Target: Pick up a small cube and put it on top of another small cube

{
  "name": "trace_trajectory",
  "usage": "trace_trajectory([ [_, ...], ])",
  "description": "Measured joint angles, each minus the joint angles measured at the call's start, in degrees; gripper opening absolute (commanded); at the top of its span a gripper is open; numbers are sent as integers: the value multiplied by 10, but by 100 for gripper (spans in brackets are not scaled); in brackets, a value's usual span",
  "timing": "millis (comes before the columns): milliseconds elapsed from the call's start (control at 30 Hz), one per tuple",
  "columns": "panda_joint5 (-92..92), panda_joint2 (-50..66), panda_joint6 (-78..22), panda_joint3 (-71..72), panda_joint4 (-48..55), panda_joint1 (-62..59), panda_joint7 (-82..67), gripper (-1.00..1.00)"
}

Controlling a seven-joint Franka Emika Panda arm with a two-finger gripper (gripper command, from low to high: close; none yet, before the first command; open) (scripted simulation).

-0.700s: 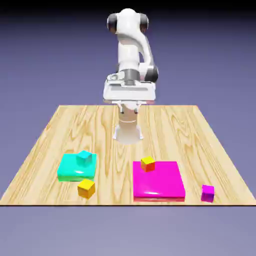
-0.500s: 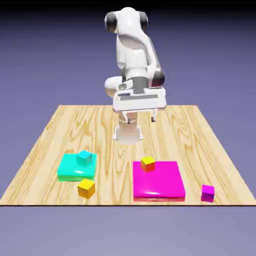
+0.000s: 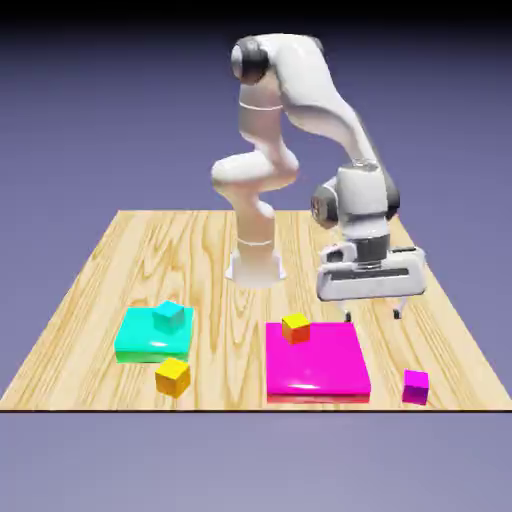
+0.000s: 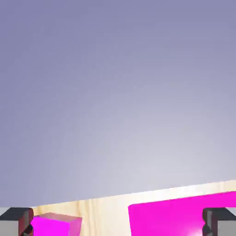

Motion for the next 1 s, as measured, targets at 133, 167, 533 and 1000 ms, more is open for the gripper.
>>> trace_trajectory([
  [133, 2, 83, -32, -15, 59, 60, 69, 0],
  [167, 3, 104, -40, -18, 73, 75, 86, 0],
  [533, 18, 258, 1, -12, 146, 100, 129, -100],
  [1000, 42, 71, -77, -225, 1, -7, 260, -100],
])
